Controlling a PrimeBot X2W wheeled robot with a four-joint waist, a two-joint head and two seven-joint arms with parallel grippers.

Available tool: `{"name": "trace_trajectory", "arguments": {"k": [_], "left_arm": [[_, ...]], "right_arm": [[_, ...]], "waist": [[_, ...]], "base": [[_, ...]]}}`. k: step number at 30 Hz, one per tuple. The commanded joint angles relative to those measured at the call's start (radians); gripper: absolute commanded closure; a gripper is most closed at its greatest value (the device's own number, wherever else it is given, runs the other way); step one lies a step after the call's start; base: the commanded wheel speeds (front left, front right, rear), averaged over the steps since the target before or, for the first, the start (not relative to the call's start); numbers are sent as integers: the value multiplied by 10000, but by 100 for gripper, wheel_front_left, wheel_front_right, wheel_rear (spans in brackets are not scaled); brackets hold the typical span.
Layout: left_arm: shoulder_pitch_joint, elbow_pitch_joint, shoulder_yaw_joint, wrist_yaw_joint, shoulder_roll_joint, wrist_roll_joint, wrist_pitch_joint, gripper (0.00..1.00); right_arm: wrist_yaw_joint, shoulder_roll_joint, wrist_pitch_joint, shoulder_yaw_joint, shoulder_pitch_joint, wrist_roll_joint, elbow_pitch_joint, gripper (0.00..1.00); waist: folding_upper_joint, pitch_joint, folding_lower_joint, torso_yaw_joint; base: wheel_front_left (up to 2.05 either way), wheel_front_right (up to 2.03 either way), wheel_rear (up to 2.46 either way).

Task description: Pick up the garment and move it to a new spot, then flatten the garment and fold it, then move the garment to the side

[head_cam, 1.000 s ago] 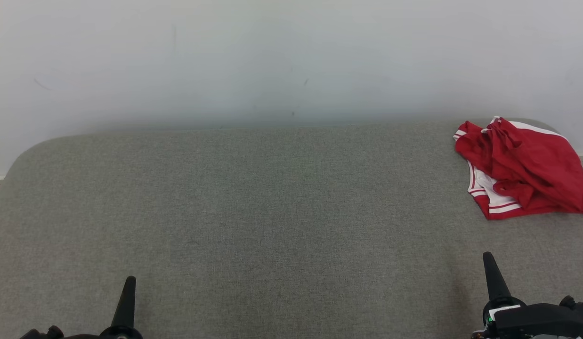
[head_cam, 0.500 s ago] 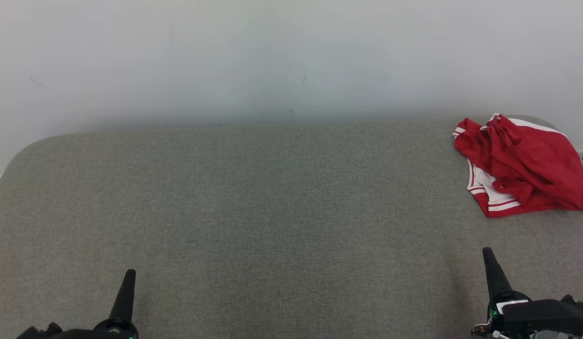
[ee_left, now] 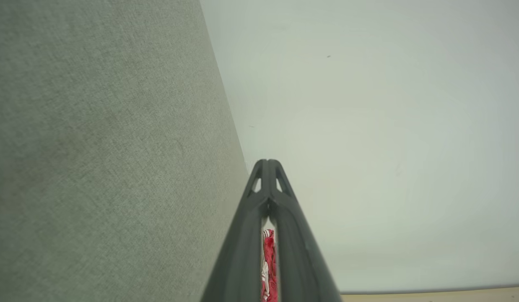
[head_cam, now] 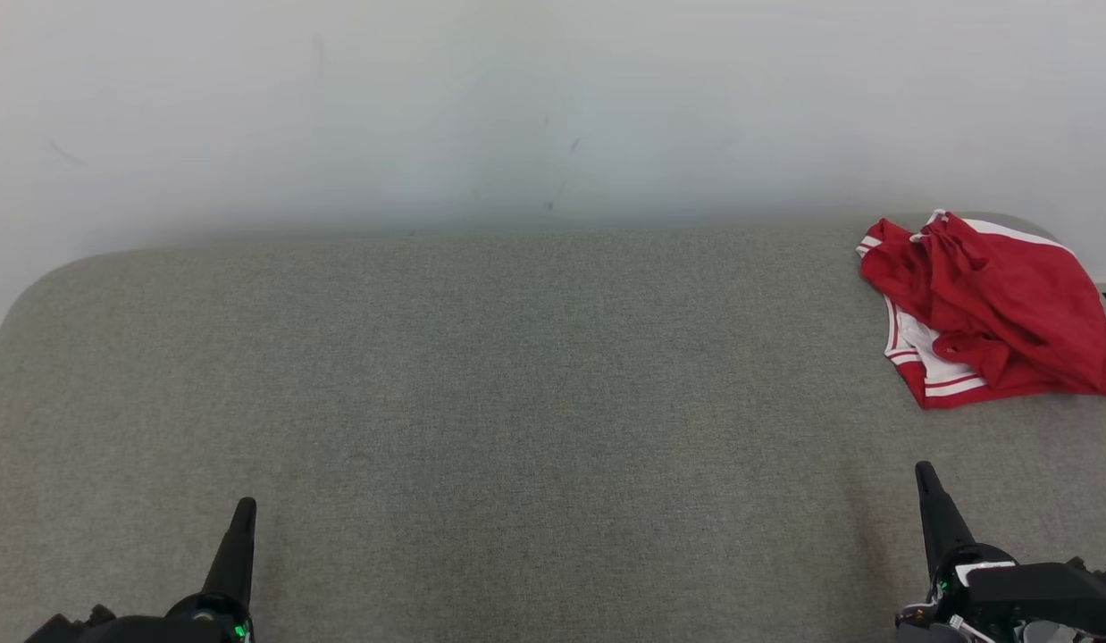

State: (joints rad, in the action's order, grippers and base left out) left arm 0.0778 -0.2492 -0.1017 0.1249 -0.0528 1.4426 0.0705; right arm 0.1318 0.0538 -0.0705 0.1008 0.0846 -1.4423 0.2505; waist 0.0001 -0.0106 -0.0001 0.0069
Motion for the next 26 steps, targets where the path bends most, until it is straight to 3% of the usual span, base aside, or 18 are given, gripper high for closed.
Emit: {"name": "trace_trajectory", "arguments": {"k": [1, 26], "left_arm": [[177, 66, -45, 69, -2, 252, 69, 100], [370, 49, -148, 70, 33, 1719, 475, 100]], "right_arm": [[-17, -12, -65, 42, 152, -200, -64, 100], [-21, -51, -474, 154, 282, -1711, -72, 100]], "waist": [[-1, 8, 1, -4], [-1, 137, 1, -69]], "base": [[0, 0, 0], [0, 0, 0]]}}
